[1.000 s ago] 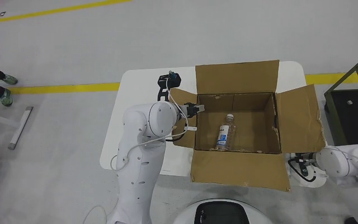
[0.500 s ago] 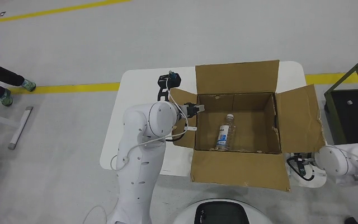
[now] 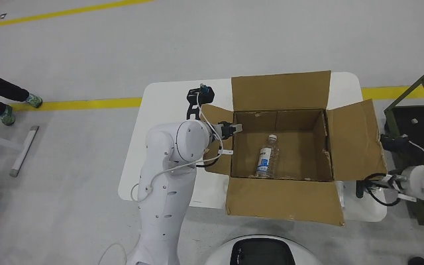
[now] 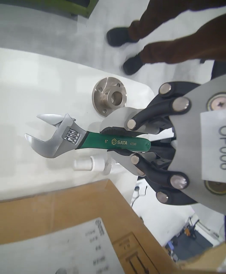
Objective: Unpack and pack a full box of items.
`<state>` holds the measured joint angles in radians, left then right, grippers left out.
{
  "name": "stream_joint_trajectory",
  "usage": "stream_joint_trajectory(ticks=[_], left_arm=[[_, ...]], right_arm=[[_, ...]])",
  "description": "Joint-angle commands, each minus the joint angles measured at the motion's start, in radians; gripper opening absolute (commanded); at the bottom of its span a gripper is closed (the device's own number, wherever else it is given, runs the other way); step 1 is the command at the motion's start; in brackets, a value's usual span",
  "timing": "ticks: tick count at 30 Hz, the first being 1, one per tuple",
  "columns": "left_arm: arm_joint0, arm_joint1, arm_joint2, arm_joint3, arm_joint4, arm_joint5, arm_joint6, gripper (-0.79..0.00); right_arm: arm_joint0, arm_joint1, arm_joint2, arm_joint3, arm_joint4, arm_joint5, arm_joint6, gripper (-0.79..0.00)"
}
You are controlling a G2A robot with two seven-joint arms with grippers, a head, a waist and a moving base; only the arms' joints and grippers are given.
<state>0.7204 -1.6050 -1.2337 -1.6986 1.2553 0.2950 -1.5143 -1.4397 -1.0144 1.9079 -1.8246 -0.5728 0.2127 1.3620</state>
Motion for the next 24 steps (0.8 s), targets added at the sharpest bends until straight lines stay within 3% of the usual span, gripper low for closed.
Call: stream_joint_trajectory(ticks=[1,13,24], left_arm=[[0.0,0.0,0.0,0.0,0.0,0.0,0.0,0.0],[0.0,0.0,0.0,0.0,0.0,0.0,0.0,0.0],[0.0,0.0,0.0,0.0,0.0,0.0,0.0,0.0]], right_arm=[[-0.006,-0.002,0.067,0.012,0.121,0.007,-0.019,-0.785],[-0.02,-0.013,0.337,0.173,0.727,0.035,-0.123,-0.785],[0.019,-0.001,0.374,0.191,0.994,-0.069,-0.097,-0.785]])
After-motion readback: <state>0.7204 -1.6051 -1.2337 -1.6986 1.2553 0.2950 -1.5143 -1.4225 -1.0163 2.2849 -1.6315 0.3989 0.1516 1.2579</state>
